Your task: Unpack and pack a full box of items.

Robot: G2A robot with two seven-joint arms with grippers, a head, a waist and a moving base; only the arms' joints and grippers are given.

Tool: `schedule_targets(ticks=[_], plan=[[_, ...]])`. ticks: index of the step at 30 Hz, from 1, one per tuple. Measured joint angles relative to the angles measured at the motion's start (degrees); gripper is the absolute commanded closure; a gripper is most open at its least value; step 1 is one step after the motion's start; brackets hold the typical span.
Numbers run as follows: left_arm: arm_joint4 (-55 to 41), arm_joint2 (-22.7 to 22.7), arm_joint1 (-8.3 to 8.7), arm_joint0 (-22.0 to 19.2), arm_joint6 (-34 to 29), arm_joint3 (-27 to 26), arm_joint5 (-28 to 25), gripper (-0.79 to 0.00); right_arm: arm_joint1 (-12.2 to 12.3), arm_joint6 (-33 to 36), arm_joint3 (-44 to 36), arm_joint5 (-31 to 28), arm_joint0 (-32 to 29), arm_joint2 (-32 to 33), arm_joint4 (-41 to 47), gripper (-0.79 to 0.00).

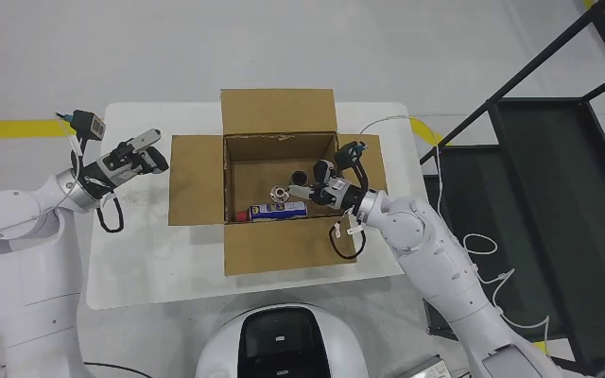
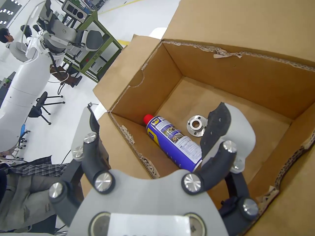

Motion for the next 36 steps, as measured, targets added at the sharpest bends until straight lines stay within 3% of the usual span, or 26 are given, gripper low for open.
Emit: schedule_targets(ticks=[27,36], plan=[[0.00,0.00,0.00,0.00,0.00,0.00,0.00,-0.785,0.00,0.07,-0.01,0.03,0.06,-0.04,-0.08,-0.785],[0.00,0.00,0.00,0.00,0.00,0.00,0.00,-0.785,-0.74,12.62,4.67,5.61,9.44,-4.91,-4.51,-0.785]])
